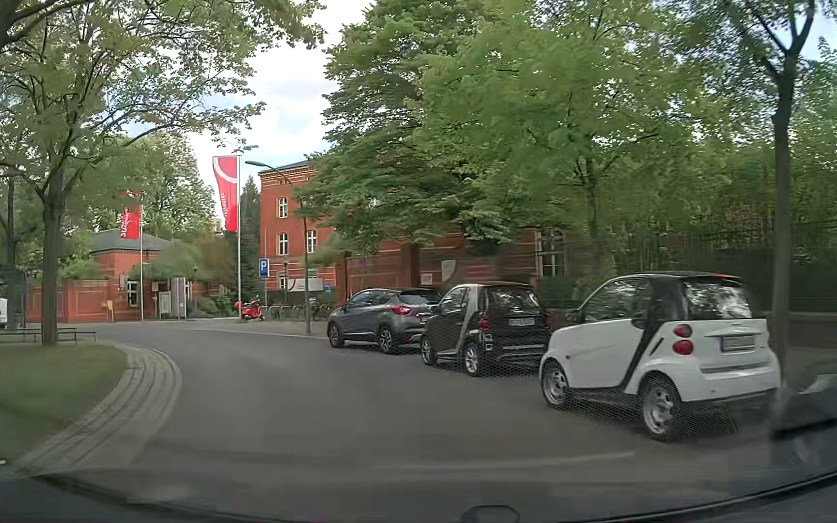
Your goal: Follow the waypoints while adhering to traffic rules and regulations
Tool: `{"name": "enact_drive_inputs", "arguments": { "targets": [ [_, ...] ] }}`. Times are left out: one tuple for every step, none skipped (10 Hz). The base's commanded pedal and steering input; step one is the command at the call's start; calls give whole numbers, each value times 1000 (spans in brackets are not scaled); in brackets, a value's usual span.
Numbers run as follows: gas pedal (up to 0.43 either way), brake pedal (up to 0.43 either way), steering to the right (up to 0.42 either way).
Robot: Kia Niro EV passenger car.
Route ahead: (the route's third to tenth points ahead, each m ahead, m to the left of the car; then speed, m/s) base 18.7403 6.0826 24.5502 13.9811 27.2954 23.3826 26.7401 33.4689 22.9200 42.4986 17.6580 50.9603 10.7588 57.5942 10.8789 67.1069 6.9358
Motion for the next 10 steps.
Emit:
{"name": "enact_drive_inputs", "arguments": {
  "targets": [
    [331, 18, -182],
    [331, 18, -182],
    [331, 18, -182],
    [331, 18, -182],
    [331, 18, -182],
    [331, 18, -182],
    [331, 18, -181],
    [331, 18, -178],
    [331, 18, -175],
    [331, 18, -173]
  ]
}}
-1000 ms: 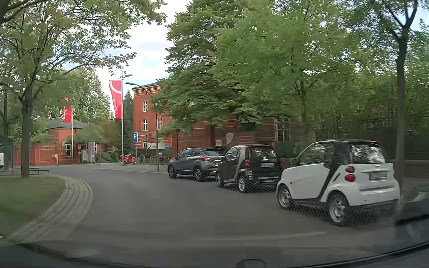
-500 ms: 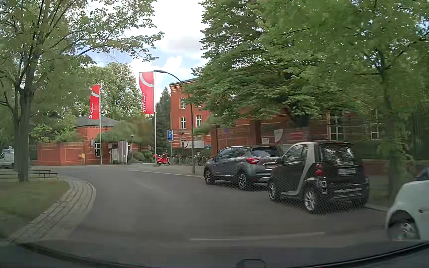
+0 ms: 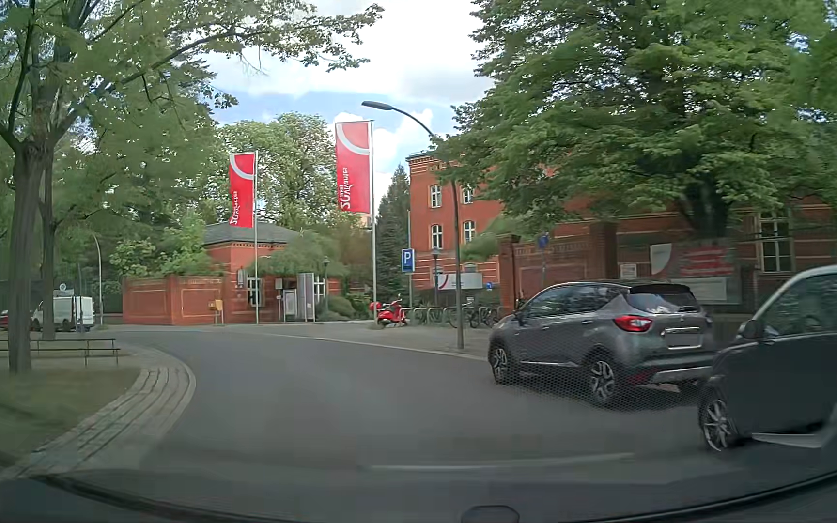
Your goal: Follow the waypoints while adhering to traffic rules and regulations
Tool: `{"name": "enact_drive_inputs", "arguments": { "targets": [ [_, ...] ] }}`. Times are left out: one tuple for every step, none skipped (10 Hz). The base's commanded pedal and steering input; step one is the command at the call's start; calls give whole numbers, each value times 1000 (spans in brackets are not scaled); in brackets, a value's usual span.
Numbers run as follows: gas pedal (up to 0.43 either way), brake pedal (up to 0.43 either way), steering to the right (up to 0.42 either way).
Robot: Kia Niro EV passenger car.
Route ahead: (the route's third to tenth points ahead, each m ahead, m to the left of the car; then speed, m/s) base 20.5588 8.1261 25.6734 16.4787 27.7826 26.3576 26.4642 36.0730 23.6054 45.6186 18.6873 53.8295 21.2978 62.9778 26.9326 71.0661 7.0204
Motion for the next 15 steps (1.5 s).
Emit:
{"name": "enact_drive_inputs", "arguments": {
  "targets": [
    [331, 18, -169],
    [331, 18, -166],
    [331, 18, -161],
    [331, 18, -159],
    [331, 18, -159],
    [331, 18, -160],
    [331, 18, -163],
    [331, 18, -170],
    [331, 18, -177],
    [331, 18, -180],
    [331, 18, -181],
    [331, 18, -182],
    [331, 18, -182],
    [331, 18, -181],
    [331, 18, -182]
  ]
}}
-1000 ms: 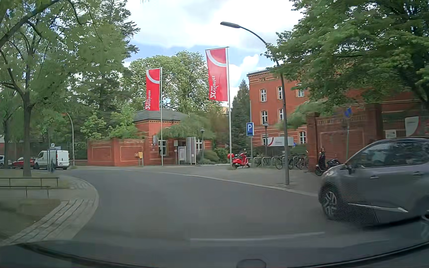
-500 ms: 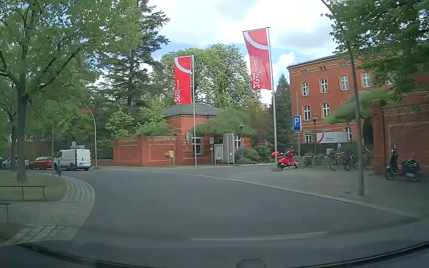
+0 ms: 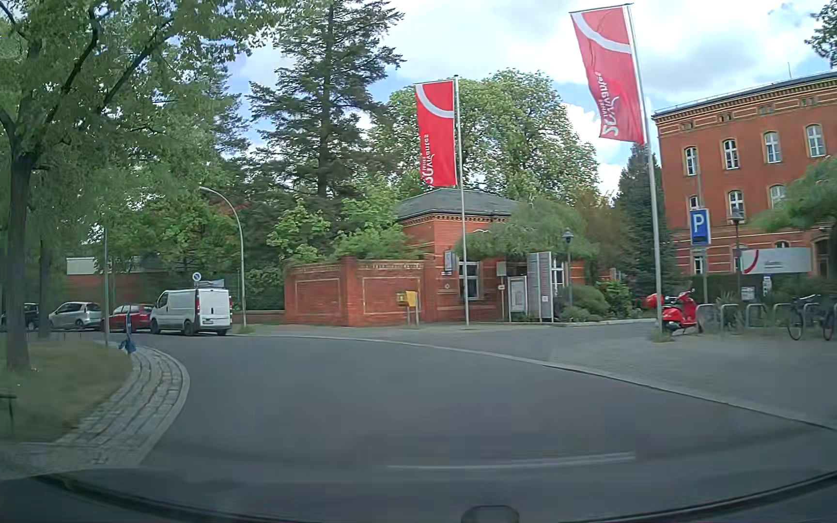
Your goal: Follow the waypoints while adhering to traffic rules and regulations
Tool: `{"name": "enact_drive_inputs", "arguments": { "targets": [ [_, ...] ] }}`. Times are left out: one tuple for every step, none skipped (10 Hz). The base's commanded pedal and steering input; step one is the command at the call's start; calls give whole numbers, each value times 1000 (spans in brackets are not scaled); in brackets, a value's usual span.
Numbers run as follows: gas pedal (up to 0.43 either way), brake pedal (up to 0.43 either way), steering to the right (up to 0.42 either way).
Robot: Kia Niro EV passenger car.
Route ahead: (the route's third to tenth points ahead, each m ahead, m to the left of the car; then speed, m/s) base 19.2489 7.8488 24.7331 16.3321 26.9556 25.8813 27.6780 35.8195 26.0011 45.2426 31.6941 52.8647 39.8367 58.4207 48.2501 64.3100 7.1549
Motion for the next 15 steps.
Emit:
{"name": "enact_drive_inputs", "arguments": {
  "targets": [
    [331, 18, -181],
    [331, 18, -180],
    [331, 18, -179],
    [331, 18, -178],
    [331, 18, -176],
    [331, 18, -176],
    [331, 18, -176],
    [331, 18, -176],
    [331, 18, -176],
    [331, 18, -176],
    [331, 18, -175],
    [331, 18, -175],
    [331, 18, -176],
    [331, 18, -175],
    [331, 18, -175]
  ]
}}
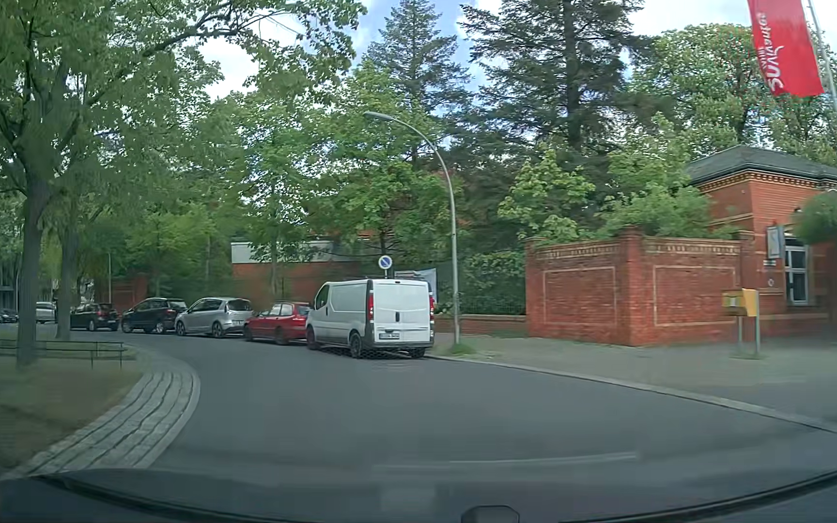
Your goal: Follow the waypoints while adhering to traffic rules and regulations
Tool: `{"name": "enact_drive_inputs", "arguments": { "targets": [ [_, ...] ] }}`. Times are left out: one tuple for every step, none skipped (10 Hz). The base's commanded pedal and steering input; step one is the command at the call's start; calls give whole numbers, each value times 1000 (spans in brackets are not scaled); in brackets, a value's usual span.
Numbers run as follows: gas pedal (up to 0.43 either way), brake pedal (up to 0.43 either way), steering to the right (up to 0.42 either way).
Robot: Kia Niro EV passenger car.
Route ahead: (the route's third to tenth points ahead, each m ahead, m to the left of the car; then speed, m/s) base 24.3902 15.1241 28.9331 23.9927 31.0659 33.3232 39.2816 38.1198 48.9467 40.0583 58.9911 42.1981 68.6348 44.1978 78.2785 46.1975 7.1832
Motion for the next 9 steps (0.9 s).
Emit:
{"name": "enact_drive_inputs", "arguments": {
  "targets": [
    [331, 18, -175],
    [331, 18, -176],
    [331, 18, -175],
    [331, 18, -175],
    [331, 18, -175],
    [331, 18, -174],
    [331, 18, -173],
    [331, 18, -172],
    [331, 18, -170]
  ]
}}
